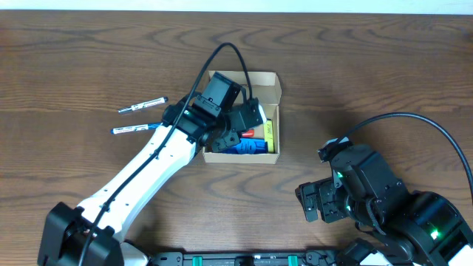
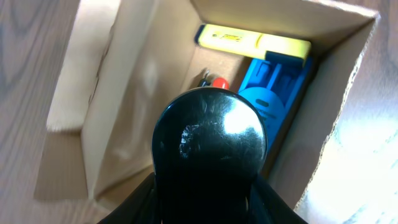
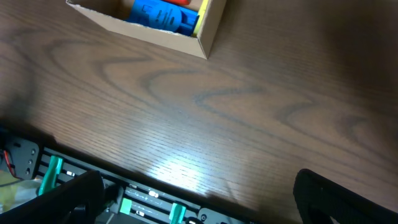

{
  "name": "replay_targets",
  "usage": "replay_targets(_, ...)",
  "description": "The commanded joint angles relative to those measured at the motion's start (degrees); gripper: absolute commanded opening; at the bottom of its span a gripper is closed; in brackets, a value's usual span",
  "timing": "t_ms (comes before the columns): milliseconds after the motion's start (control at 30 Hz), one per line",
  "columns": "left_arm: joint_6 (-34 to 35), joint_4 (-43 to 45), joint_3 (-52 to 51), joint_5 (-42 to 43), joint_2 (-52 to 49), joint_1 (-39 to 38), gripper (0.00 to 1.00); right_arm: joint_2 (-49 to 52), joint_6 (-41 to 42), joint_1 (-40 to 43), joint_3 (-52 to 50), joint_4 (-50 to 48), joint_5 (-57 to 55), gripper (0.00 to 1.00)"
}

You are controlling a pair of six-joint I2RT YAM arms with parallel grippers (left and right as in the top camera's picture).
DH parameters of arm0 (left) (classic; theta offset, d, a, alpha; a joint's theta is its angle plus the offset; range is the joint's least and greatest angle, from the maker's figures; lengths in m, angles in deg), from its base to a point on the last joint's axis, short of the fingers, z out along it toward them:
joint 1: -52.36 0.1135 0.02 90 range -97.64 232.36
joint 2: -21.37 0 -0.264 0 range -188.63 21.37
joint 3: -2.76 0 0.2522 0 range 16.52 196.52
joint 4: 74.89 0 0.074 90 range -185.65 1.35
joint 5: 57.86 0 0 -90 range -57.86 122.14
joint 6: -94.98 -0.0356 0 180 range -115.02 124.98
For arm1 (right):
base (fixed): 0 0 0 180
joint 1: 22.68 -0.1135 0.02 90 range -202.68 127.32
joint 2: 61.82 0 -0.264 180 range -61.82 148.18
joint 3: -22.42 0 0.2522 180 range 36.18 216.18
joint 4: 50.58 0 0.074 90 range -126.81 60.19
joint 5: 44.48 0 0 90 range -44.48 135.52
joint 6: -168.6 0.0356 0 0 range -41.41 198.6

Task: Pack container
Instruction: 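Carry the black correction tape into the box and release it, then move the left gripper back over the two markers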

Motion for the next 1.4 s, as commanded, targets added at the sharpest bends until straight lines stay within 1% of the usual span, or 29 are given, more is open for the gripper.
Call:
replay_targets(0, -8.7, 0.35, 0.96, 2.32, -2.36, -0.2, 0.05, 0.02, -0.76, -0.48, 0.39, 0.09, -0.24, 0.99)
replay_targets(67, -9.92, 0.37, 0.96, 3.48, -3.63, -0.17, 0.06, 0.02, -0.76, -0.48, 0.39, 0.09, -0.24, 0.99)
replay_targets(233, -9.94, 0.59, 0.96, 3.41, -6.78, -0.07, 0.05, 0.02, -0.76, -0.48, 0.39, 0.09, -0.24, 0.99)
replay_targets(567, -9.86, 2.95, 0.96, 0.42, -11.5, -0.02, 0.07, 0.02, -0.76, -0.48, 0.39, 0.09, -0.24, 0.99)
replay_targets(667, -9.84, 3.13, 0.96, -0.37, -11.5, -0.02, 0.16, 0.0, -0.76, -0.48, 0.39, 0.09, -0.24, 0.99)
replay_targets(733, -9.16, 3.13, 0.96, -0.52, -11.5, 0.0, 0.28, 0.02, -0.76, -0.48, 0.39, 0.09, -0.24, 0.99)
replay_targets(833, -7.02, 3.13, 0.96, -0.48, -11.47, -0.02, 0.38, 0.0, -0.76, -0.48, 0.39, 0.09, -0.24, 0.99)
replay_targets(900, -4.94, 3.13, 1.01, -0.5, -11.17, -0.02, 0.39, 0.02, -0.76, -0.48, 0.39, 0.09, -0.22, 0.99)
replay_targets(1000, -1.99, 3.1, 1.11, -0.63, -10.12, -0.02, 0.44, 0.02, -0.76, -0.48, 0.39, 0.09, -0.24, 0.99)
replay_targets(1100, 0.66, 3.1, 1.11, -1.84, -8.33, -0.02, 0.53, 0.0, -0.76, -0.48, 0.39, 0.09, -0.24, 0.99)
replay_targets(1233, 2.16, 2.43, 1.11, -1.99, -5.11, -0.02, 0.67, 0.0, -0.76, -0.48, 0.39, 0.09, -0.22, 0.99)
replay_targets(1367, 3.23, 1.99, 1.11, -2.01, -0.61, -0.02, 0.67, 0.02, -0.76, -0.48, 0.39, 0.09, -0.24, 0.99)
